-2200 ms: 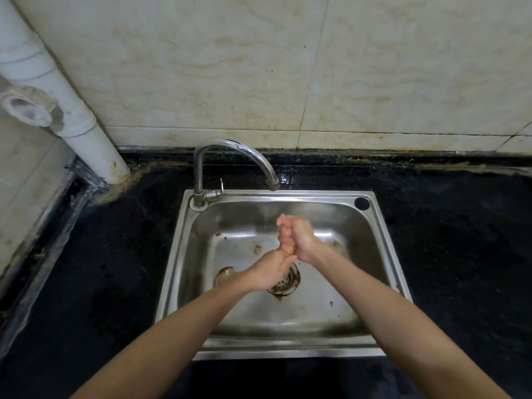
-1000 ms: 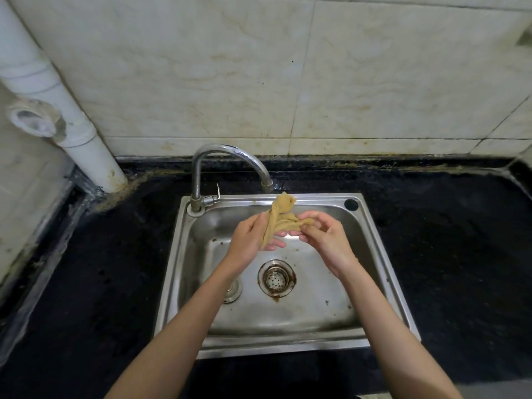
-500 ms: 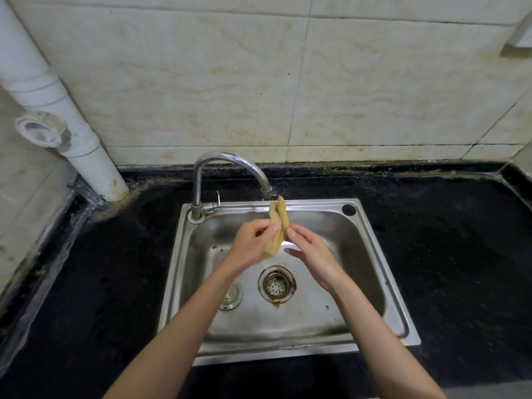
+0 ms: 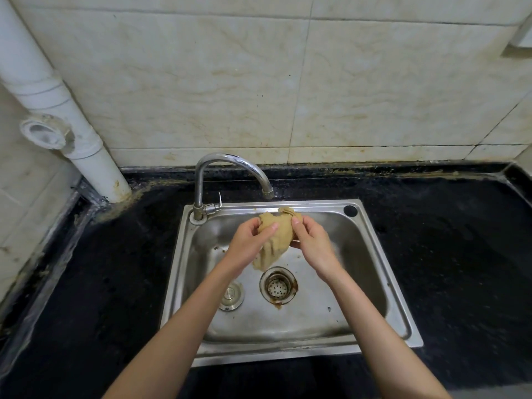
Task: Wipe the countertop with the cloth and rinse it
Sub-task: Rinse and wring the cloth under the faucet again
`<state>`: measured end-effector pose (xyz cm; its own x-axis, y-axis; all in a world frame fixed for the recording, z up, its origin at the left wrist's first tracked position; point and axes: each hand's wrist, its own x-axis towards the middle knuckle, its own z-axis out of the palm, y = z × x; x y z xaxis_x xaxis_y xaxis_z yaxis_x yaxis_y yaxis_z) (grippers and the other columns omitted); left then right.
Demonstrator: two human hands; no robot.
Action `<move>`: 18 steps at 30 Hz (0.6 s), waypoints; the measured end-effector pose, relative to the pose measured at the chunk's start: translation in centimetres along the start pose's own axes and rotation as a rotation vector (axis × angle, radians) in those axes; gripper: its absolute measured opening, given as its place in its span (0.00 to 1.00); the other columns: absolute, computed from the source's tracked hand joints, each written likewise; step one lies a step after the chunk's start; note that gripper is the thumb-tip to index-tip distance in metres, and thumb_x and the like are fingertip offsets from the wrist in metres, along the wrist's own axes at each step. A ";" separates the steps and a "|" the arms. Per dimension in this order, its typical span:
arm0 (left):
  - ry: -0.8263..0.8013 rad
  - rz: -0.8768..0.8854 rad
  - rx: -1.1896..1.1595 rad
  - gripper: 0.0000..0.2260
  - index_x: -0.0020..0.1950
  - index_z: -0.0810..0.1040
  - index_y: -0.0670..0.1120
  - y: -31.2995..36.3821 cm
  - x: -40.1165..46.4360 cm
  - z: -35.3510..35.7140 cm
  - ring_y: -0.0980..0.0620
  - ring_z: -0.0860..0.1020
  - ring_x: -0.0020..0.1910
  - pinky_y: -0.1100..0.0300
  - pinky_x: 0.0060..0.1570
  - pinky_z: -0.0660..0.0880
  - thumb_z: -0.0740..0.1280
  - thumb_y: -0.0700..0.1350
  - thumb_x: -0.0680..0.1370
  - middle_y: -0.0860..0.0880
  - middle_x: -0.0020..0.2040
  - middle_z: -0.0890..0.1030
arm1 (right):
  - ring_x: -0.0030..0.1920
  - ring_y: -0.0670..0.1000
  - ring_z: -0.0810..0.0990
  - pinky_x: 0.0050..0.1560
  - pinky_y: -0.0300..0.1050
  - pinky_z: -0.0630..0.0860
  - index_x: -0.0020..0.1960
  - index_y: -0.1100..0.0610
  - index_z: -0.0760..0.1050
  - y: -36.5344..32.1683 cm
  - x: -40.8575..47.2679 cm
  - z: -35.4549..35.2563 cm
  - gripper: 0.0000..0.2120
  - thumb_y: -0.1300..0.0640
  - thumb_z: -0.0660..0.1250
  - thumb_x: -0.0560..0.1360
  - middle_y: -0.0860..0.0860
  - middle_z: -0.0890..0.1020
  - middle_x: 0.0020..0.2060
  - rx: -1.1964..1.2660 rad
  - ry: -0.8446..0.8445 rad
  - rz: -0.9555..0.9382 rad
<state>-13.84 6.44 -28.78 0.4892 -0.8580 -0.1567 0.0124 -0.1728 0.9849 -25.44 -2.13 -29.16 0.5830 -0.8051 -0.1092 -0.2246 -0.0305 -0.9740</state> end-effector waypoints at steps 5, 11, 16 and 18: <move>-0.003 -0.044 0.001 0.09 0.40 0.68 0.46 0.0 0.3 0.3 0.49 0.71 0.42 0.53 0.45 0.73 0.60 0.45 0.80 0.47 0.39 0.72 | 0.38 0.50 0.76 0.43 0.42 0.77 0.41 0.55 0.68 -0.5 0.4 -0.9 0.13 0.52 0.52 0.82 0.51 0.76 0.35 -0.199 0.054 -0.080; 0.186 0.094 0.315 0.10 0.41 0.65 0.45 -0.2 1.4 -0.1 0.52 0.67 0.32 0.58 0.33 0.67 0.61 0.48 0.79 0.49 0.33 0.69 | 0.35 0.47 0.75 0.34 0.37 0.71 0.42 0.55 0.71 -0.6 0.7 -1.7 0.08 0.55 0.62 0.78 0.49 0.77 0.34 -0.079 -0.033 0.044; 0.242 0.080 0.303 0.10 0.48 0.67 0.45 -0.4 1.5 -0.3 0.55 0.69 0.31 0.69 0.26 0.67 0.67 0.47 0.76 0.51 0.33 0.71 | 0.39 0.51 0.77 0.37 0.45 0.78 0.61 0.53 0.65 -0.3 0.1 -1.9 0.11 0.59 0.60 0.79 0.56 0.77 0.41 0.216 -0.021 0.215; 0.190 0.029 0.135 0.09 0.53 0.69 0.47 -0.5 1.3 -0.6 0.53 0.75 0.36 0.70 0.30 0.72 0.66 0.46 0.76 0.47 0.38 0.77 | 0.40 0.50 0.76 0.37 0.44 0.77 0.63 0.52 0.64 -0.2 0.1 -1.8 0.11 0.59 0.55 0.81 0.54 0.76 0.42 0.204 -0.038 0.223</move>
<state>-12.66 5.73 -29.43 0.6431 -0.7593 -0.0992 -0.1149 -0.2238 0.9678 -26.77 -3.24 -28.61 0.5667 -0.7555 -0.3288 -0.1916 0.2672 -0.9444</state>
